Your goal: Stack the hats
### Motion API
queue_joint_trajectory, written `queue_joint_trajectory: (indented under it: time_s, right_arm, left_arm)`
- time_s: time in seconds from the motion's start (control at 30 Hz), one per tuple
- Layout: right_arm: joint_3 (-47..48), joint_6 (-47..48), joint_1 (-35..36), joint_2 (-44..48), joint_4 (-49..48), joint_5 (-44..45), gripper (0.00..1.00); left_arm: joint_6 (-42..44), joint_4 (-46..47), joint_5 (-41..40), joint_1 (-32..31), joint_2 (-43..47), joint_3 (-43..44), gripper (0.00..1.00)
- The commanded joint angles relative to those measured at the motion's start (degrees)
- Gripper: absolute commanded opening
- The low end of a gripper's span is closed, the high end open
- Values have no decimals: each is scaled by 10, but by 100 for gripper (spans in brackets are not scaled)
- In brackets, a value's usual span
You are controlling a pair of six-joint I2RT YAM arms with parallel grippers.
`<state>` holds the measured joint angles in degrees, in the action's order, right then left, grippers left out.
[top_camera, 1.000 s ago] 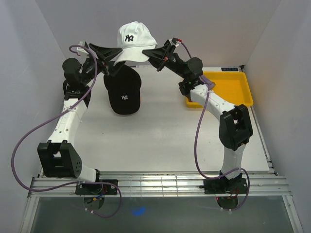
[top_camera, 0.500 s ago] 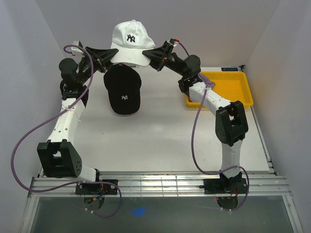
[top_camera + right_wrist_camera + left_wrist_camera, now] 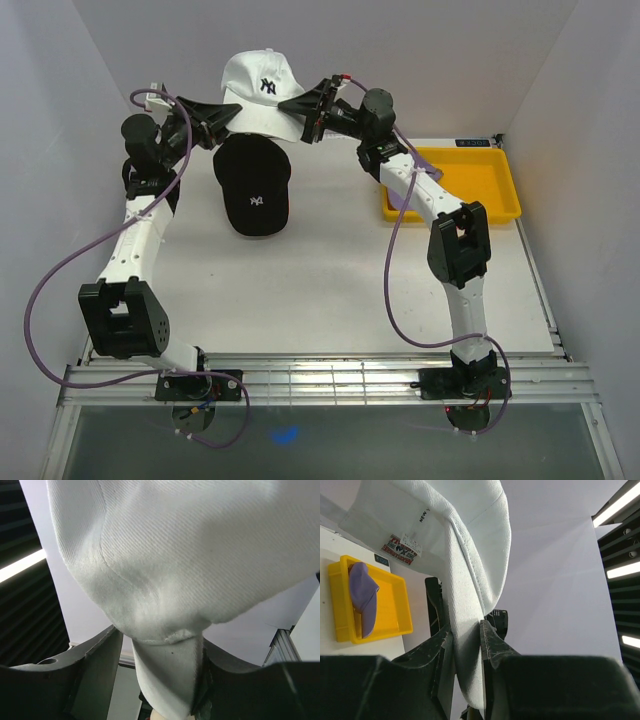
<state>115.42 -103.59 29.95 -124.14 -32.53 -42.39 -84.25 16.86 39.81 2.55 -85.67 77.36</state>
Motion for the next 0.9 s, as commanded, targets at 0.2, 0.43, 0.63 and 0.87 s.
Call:
queue_joint_trajectory:
  time_s: [0.2,0.43,0.63,0.87]
  right_arm:
    - [31,49,-1,17,37,-40,56]
    - [6,55,-1,31,35,-49,59]
    - [-8,42,-2,38,18,-43,60]
    - [-19,18,-2,39,-13,-34,54]
  left_arm:
    - [52,-20,-32,6,-8,16,0]
    - [49,-5,-60,6,-10,10,0]
    - [37,33,-96,6,9,-19,0]
    - [36,65,-116,8,24,-43,0]
